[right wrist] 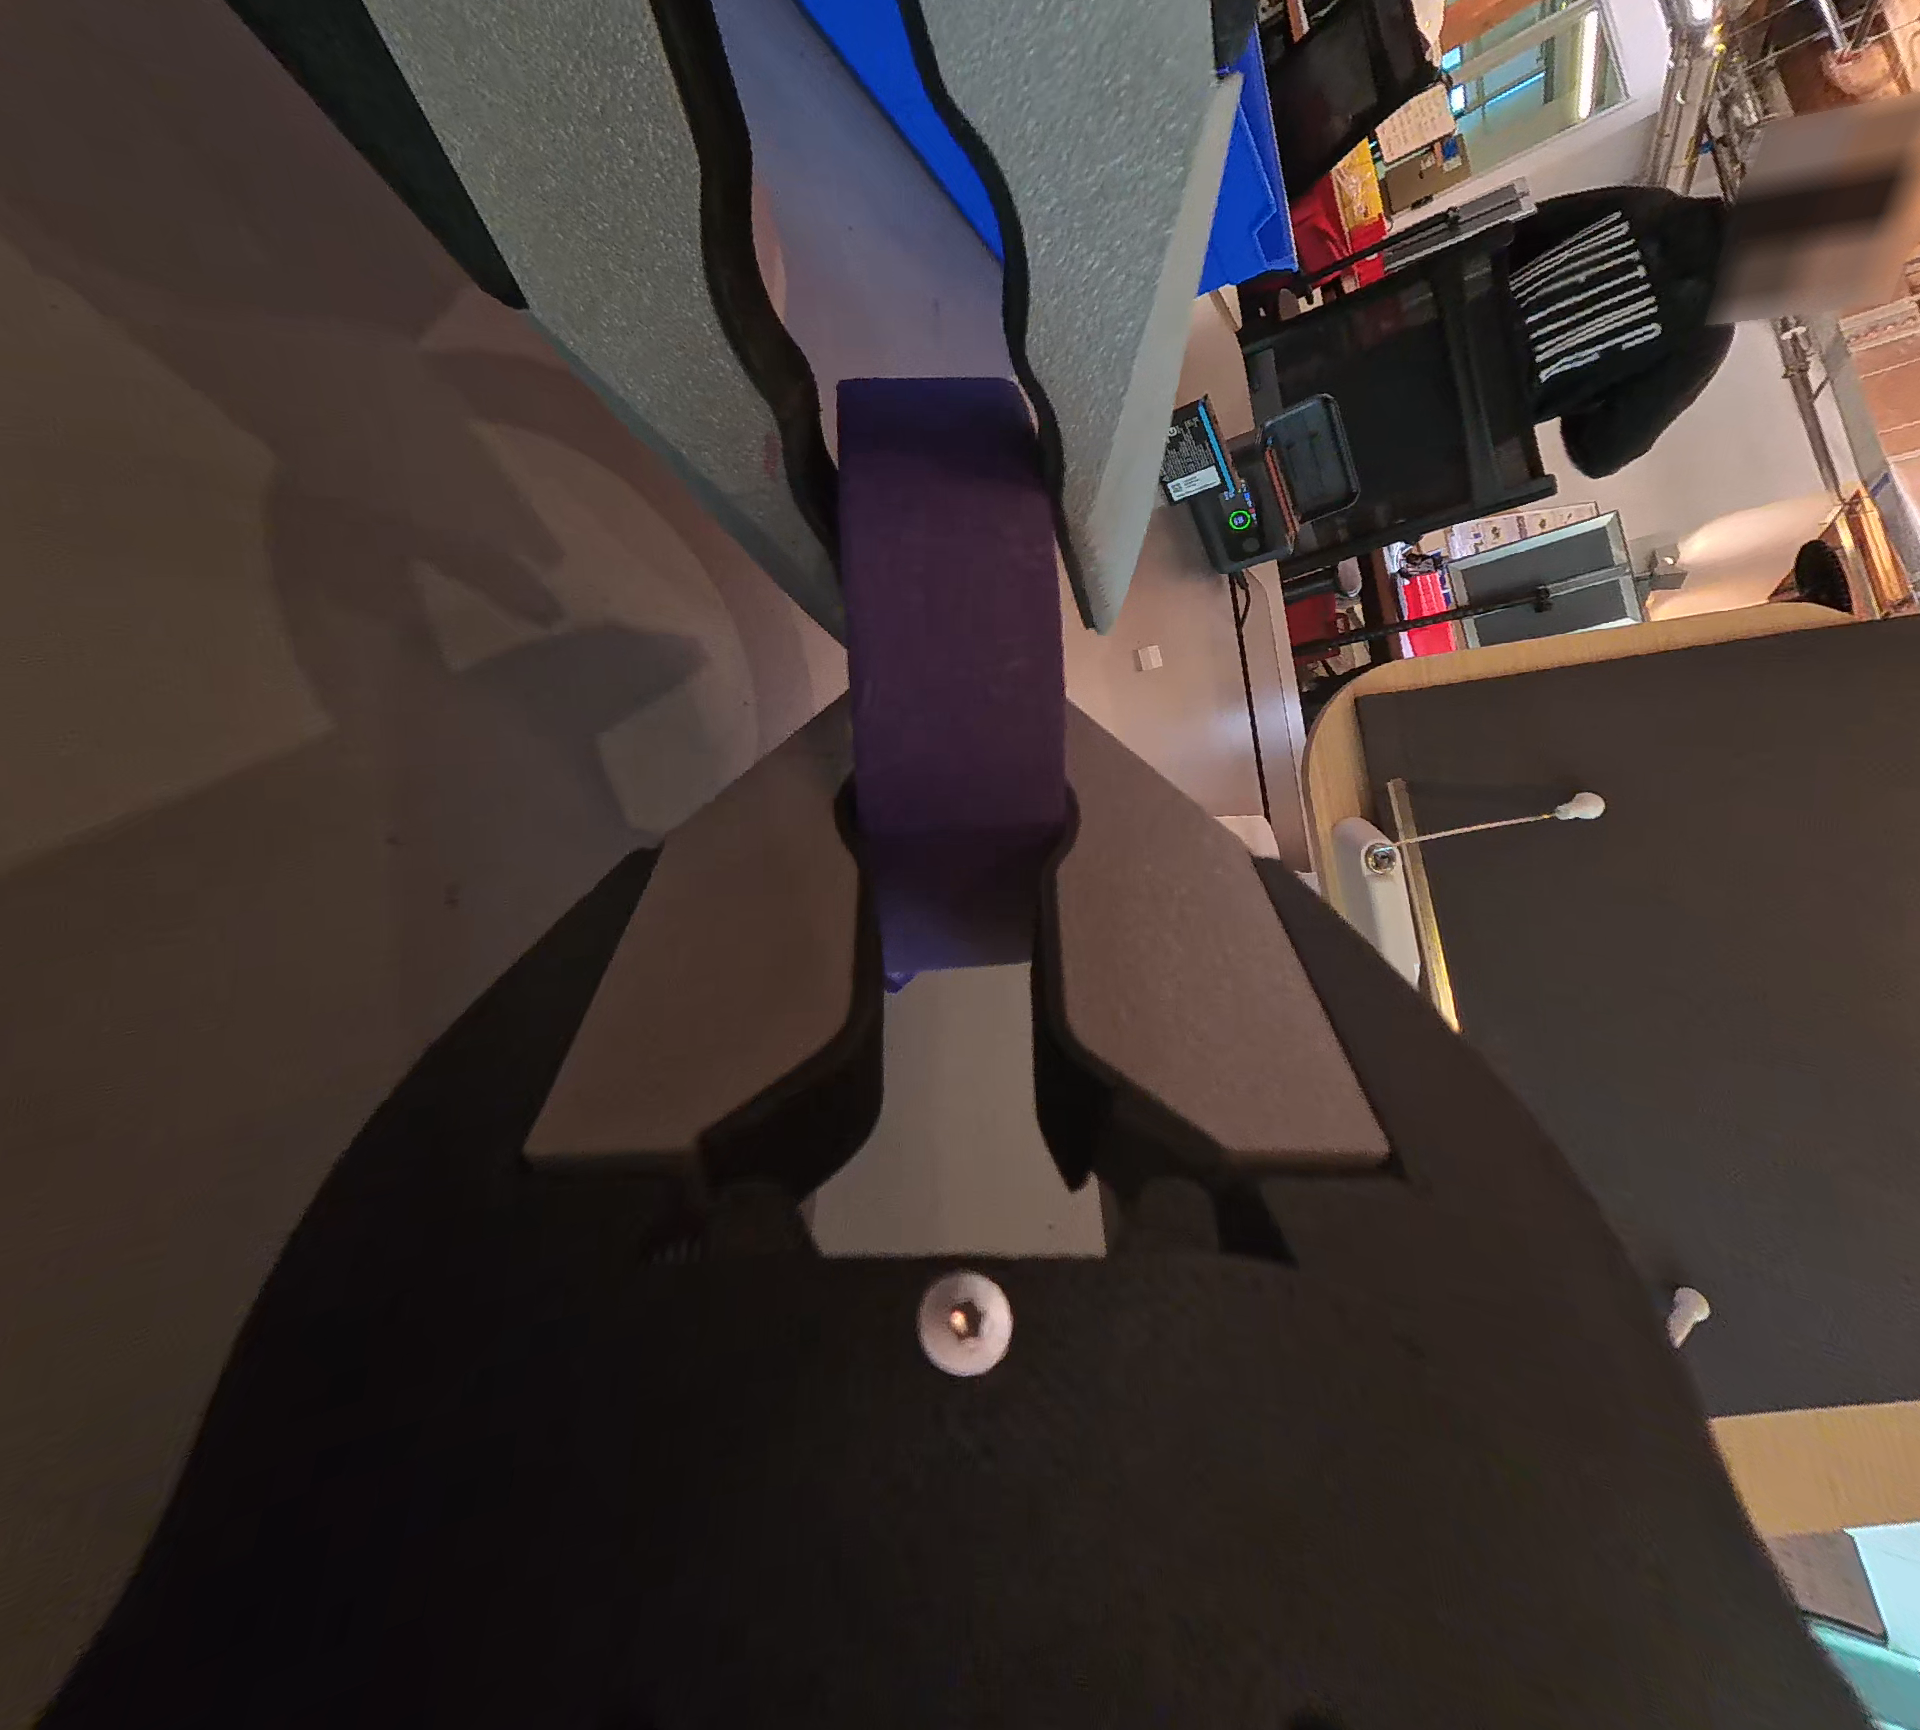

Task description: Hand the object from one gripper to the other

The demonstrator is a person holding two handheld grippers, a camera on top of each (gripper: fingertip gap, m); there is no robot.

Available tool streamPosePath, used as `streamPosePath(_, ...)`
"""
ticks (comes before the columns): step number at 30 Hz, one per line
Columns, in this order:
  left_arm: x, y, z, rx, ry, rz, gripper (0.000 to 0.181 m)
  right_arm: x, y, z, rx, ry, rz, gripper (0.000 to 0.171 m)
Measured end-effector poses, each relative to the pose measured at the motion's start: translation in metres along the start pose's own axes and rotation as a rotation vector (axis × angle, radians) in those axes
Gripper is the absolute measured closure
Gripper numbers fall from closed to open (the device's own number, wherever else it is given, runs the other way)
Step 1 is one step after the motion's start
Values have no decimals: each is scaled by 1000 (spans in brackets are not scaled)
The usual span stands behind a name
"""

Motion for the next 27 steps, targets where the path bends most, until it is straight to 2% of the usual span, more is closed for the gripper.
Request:
streamPosePath(8,-5,0,5,25,-14,27,152,-5,1,-5,2,55,20,148)
streamPosePath(12,-13,-8,24,119,-17,47,156,-9,-3,-22,35,281,-10,149)
streamPosePath(15,-23,-16,38,171,-48,80,156,-14,-11,-47,49,535,-71,149)
streamPosePath(18,-25,-19,45,205,-43,93,155,-9,-20,-56,217,829,-203,149)
streamPosePath(21,-20,-16,41,214,41,107,155,0,-29,-60,415,1059,-334,149)
streamPosePath(23,-19,-12,35,211,117,130,152,1,-32,-62,500,1164,-381,149)
streamPosePath(27,-15,-10,40,319,281,153,150,6,-36,-57,686,1313,-420,148)
Point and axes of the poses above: each gripper's, where its closed fingertips meet, y out along the fingers, x out of its top, z = x × y across the jaws, the point moved 1 cm from there along -y, back along the fingers, and after that the axes turned 5 degrees about y, right-handed, at the moved point
